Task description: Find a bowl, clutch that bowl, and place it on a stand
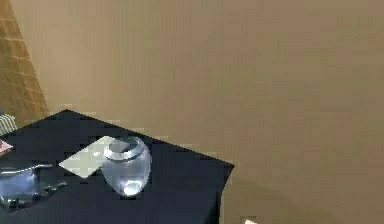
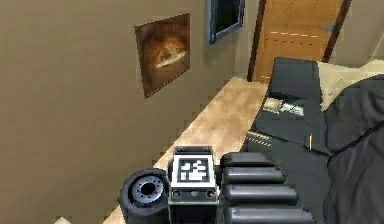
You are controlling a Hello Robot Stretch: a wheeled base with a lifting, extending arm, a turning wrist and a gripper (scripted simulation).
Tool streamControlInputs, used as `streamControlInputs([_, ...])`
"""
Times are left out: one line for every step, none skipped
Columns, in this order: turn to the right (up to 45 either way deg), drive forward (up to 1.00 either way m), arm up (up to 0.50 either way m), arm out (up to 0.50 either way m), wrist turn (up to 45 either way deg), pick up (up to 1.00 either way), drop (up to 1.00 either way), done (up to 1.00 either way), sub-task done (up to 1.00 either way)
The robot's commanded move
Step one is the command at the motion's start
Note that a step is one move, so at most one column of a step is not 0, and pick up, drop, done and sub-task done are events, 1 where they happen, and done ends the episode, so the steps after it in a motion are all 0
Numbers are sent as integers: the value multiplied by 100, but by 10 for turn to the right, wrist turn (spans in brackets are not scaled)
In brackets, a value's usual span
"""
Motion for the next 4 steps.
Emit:
streamControlInputs([-450, 0, 0, 0, 0, 0, 0, 0, 0])
streamControlInputs([-120, 0, 0, 0, 0, 0, 0, 0, 0])
streamControlInputs([0, 0, 0, 22, 0, 0, 0, 0, 0])
streamControlInputs([0, 0, 0, 0, 450, 0, 0, 0, 0])
